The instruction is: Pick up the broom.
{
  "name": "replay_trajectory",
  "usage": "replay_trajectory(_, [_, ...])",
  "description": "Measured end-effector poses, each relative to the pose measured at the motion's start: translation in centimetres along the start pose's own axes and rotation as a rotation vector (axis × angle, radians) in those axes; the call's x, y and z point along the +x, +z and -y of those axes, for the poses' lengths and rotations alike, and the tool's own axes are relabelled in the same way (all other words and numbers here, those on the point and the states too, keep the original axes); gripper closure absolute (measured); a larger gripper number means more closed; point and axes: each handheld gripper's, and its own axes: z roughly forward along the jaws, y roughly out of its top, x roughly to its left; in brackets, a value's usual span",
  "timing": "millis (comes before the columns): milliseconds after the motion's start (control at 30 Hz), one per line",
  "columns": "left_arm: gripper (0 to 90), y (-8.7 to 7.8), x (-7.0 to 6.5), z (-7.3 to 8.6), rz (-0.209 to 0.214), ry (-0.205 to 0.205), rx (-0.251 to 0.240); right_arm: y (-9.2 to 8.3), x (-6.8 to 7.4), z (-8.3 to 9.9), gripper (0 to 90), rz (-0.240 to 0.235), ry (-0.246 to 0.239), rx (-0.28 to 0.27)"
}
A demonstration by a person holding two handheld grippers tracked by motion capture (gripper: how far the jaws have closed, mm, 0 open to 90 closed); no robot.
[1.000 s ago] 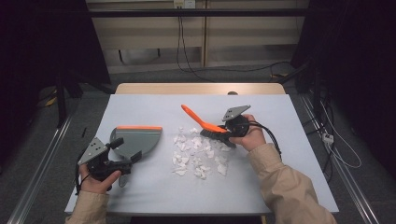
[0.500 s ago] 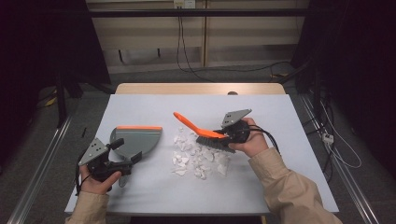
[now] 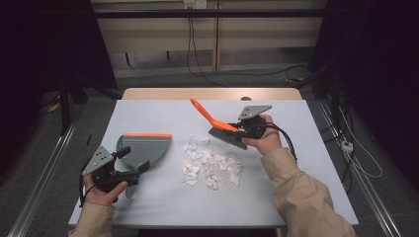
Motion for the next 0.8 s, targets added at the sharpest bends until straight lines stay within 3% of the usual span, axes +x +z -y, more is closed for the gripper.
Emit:
replay_trajectory(267, [8.9, -0.3, 0.2, 0.0, -0.007, -0.005, -0.003, 2.3, -1.1, 0.0, 70.8, 0.003, 0.020, -0.002])
replay_trajectory(533, [8.9, -0.2, 0.2, 0.1, -0.006, -0.003, 0.004, 4.6, -1.4, 0.2, 70.7, 0.027, -0.016, 0.009])
replay_trajectory(667, [8.9, -0.3, 0.2, 0.1, -0.007, -0.001, 0.000, 5.2, -0.9, 0.6, 70.8, -0.025, -0.024, 0.013])
replay_trajectory(800, [8.9, -0.3, 0.2, 0.1, -0.009, -0.002, 0.002, 4.8, 0.1, 0.4, 70.7, -0.050, -0.073, 0.040])
